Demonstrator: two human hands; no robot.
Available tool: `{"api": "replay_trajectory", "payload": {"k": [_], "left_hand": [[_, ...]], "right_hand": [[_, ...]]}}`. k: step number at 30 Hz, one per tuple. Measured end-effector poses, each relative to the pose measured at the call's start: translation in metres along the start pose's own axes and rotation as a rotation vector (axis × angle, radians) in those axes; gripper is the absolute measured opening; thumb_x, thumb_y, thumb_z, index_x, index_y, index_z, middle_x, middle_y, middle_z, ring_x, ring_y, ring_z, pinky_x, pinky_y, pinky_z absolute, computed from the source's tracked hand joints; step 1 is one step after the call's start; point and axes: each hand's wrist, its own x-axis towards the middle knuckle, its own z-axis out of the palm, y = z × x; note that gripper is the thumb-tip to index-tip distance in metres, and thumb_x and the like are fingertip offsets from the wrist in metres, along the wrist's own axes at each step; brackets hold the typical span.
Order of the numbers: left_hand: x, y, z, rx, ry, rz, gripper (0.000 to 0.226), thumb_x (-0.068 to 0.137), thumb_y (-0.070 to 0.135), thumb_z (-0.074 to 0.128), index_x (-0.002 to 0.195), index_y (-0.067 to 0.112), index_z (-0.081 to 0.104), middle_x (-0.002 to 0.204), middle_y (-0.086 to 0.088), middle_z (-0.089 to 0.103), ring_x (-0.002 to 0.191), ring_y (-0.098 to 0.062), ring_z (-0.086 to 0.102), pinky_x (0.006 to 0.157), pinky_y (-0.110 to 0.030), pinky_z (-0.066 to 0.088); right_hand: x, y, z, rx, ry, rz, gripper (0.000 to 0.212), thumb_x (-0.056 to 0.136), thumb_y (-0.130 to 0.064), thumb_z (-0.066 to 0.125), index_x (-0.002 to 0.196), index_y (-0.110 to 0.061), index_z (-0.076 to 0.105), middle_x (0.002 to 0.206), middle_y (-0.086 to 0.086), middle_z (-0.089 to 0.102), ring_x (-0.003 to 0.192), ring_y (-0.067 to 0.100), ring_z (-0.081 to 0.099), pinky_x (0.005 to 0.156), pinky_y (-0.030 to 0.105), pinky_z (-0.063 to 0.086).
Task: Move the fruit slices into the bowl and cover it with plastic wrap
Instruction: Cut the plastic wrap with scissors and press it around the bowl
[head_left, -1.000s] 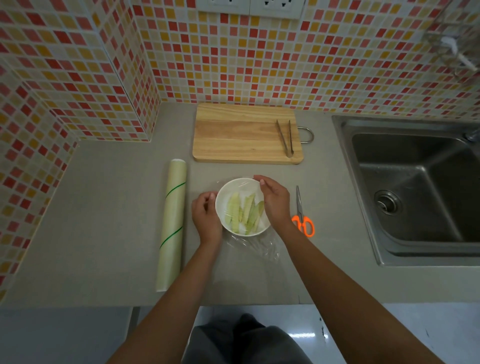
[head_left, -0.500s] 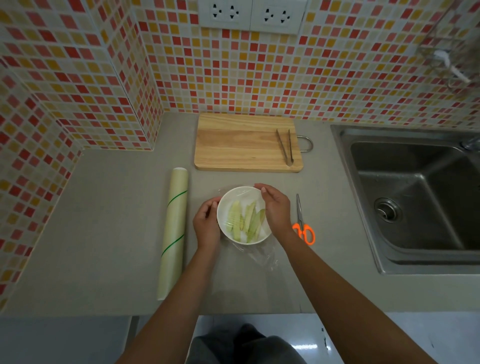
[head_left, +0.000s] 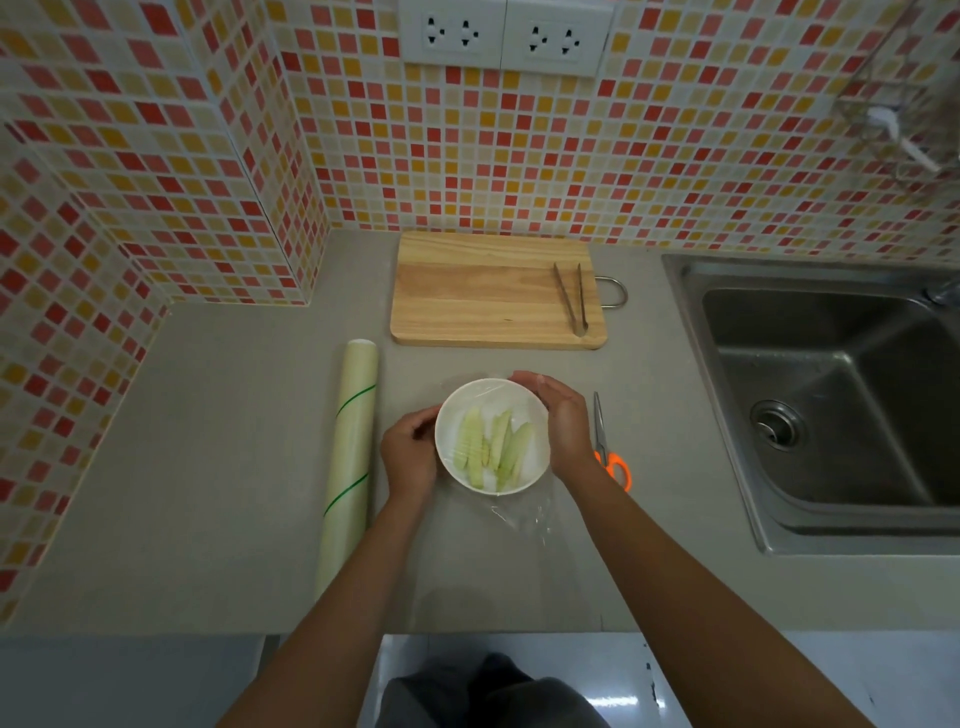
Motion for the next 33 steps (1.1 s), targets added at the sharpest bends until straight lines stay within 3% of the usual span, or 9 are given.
{"api": "replay_trajectory", "payload": {"k": [5,9,13,16,20,24,27,31,33], "left_hand": [[0.005,0.016,-0.004,-0.18,0.095,0.007,0.029,0.1,0.006,0.045,0.124,0.003,0.06,0.115,-0.021,0.068,0.108,-0.026,0.064,0.101,-0.035,0.047],[-0.012,0.027,0.006,-0.29,-0.065,-0.034,0.04,0.105,0.033,0.031,0.118,0.018,0.066,0.129,-0.007,0.064,0.124,-0.017,0.057,0.107,-0.032,0.042],[-0.033,0.021,0.016,-0.382,-0.033,-0.071,0.046,0.105,0.032,0.03,0.139,0.009,0.051,0.132,0.004,0.06,0.116,0.004,0.058,0.094,-0.011,0.046],[-0.047,0.018,0.017,-0.414,0.056,-0.07,0.041,0.105,0.026,0.036,0.137,0.008,0.053,0.122,0.015,0.062,0.107,0.017,0.057,0.086,-0.004,0.045],[-0.063,0.014,0.014,-0.478,0.195,-0.135,0.031,0.102,0.023,0.044,0.126,0.01,0.06,0.123,-0.004,0.066,0.12,-0.016,0.06,0.103,-0.034,0.047],[-0.04,0.008,0.01,-0.396,0.327,-0.224,0.031,0.1,0.019,0.048,0.117,-0.003,0.063,0.123,-0.03,0.06,0.119,-0.042,0.055,0.096,-0.045,0.047],[-0.016,0.009,0.014,-0.291,0.294,-0.313,0.038,0.099,0.015,0.046,0.119,-0.017,0.051,0.125,-0.042,0.05,0.118,-0.055,0.047,0.097,-0.054,0.044],[-0.021,0.011,0.02,-0.212,0.238,-0.297,0.03,0.096,0.013,0.053,0.122,0.001,0.061,0.122,-0.014,0.064,0.109,-0.026,0.061,0.091,-0.032,0.047],[-0.023,0.009,0.02,-0.251,0.243,-0.304,0.029,0.095,0.012,0.056,0.121,0.002,0.061,0.117,-0.01,0.065,0.1,-0.018,0.059,0.086,-0.028,0.044]], "right_hand": [[-0.003,-0.005,-0.005,0.021,0.13,-0.077,0.031,0.099,-0.01,0.042,0.116,0.007,0.062,0.118,0.019,0.064,0.114,0.023,0.06,0.101,0.03,0.044],[-0.02,0.005,-0.002,0.132,0.211,-0.088,0.028,0.099,-0.012,0.043,0.109,0.001,0.066,0.112,0.017,0.068,0.107,0.023,0.064,0.091,0.024,0.051],[-0.021,0.009,0.002,0.129,0.164,-0.063,0.031,0.099,-0.012,0.041,0.113,0.003,0.065,0.115,0.018,0.066,0.101,0.02,0.065,0.08,0.018,0.053],[-0.009,-0.004,0.001,0.058,0.138,-0.076,0.034,0.1,-0.011,0.039,0.117,0.008,0.061,0.118,0.021,0.065,0.113,0.026,0.061,0.094,0.025,0.049],[-0.009,-0.008,-0.004,-0.076,0.307,-0.151,0.034,0.101,-0.022,0.041,0.114,-0.004,0.067,0.117,0.007,0.068,0.119,0.017,0.059,0.112,0.035,0.035],[-0.03,0.007,-0.005,0.043,0.342,-0.127,0.036,0.102,-0.025,0.039,0.117,-0.005,0.065,0.12,0.008,0.067,0.117,0.015,0.06,0.107,0.032,0.041],[-0.037,0.017,0.0,0.045,0.306,-0.096,0.036,0.102,-0.025,0.039,0.116,-0.005,0.066,0.118,0.006,0.068,0.115,0.016,0.061,0.103,0.031,0.044],[-0.021,0.006,0.003,-0.021,0.226,-0.073,0.037,0.102,-0.023,0.039,0.113,-0.002,0.067,0.114,0.013,0.069,0.11,0.022,0.063,0.098,0.031,0.047],[-0.016,0.001,0.002,-0.074,0.192,-0.094,0.038,0.102,-0.023,0.038,0.115,0.0,0.066,0.117,0.013,0.068,0.113,0.02,0.061,0.102,0.03,0.044]]}}
